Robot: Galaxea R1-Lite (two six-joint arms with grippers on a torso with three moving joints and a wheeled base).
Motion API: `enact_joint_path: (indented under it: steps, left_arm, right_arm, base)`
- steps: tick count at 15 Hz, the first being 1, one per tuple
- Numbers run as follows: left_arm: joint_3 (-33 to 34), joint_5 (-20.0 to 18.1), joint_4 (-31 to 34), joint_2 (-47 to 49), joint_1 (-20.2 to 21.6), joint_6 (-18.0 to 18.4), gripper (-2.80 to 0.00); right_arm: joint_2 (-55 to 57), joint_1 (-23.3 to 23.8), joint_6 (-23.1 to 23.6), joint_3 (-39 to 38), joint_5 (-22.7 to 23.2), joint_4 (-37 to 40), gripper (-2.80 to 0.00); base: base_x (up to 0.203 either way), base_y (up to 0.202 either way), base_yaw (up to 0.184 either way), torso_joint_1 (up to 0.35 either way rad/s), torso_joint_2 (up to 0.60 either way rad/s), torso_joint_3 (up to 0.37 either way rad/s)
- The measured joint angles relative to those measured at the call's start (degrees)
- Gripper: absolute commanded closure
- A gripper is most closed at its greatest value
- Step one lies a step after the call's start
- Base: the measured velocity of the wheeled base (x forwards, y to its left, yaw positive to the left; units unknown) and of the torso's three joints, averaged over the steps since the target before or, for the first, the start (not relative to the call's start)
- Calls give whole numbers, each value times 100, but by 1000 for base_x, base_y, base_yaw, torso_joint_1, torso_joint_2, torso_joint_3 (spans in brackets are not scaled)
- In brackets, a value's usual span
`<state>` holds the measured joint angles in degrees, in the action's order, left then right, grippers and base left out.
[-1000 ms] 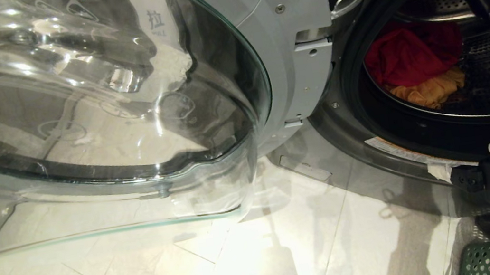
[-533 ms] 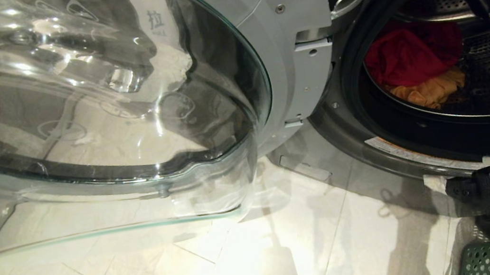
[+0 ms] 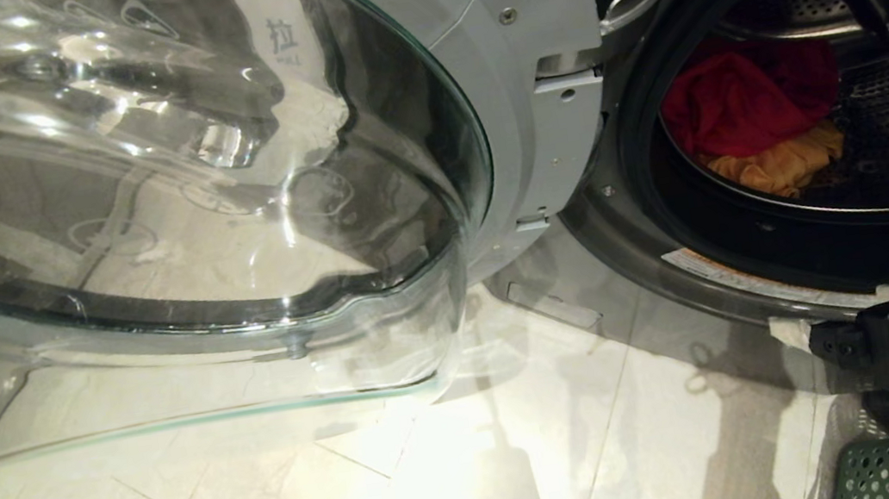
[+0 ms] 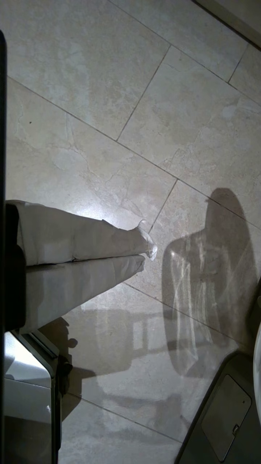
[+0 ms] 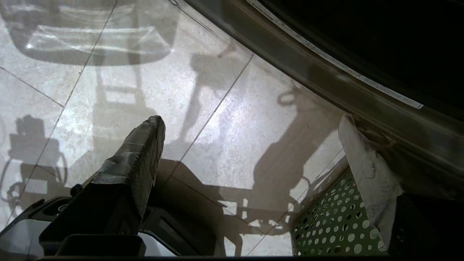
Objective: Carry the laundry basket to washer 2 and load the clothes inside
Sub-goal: Place the clothes into the washing machine
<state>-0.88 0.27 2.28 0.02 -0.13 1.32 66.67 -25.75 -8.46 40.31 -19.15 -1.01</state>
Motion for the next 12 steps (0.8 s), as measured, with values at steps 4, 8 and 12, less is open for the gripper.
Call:
enact_joint_path:
  steps: [4,8,12]
  left_arm:
    - [0,2,0,0,0,0,0]
    - [0,2,-2,0,-2,0,0]
    - [0,2,0,0,-2,0,0]
  right_arm:
    - [-2,17,15,-35,24,-2,-280]
    - [4,20,6,-35,22,-17,-280]
    - [17,20,6,9,22,-17,0]
  base:
    - [0,0,0,0,0,0]
    - [0,0,0,0,0,0]
    - [0,0,0,0,0,0]
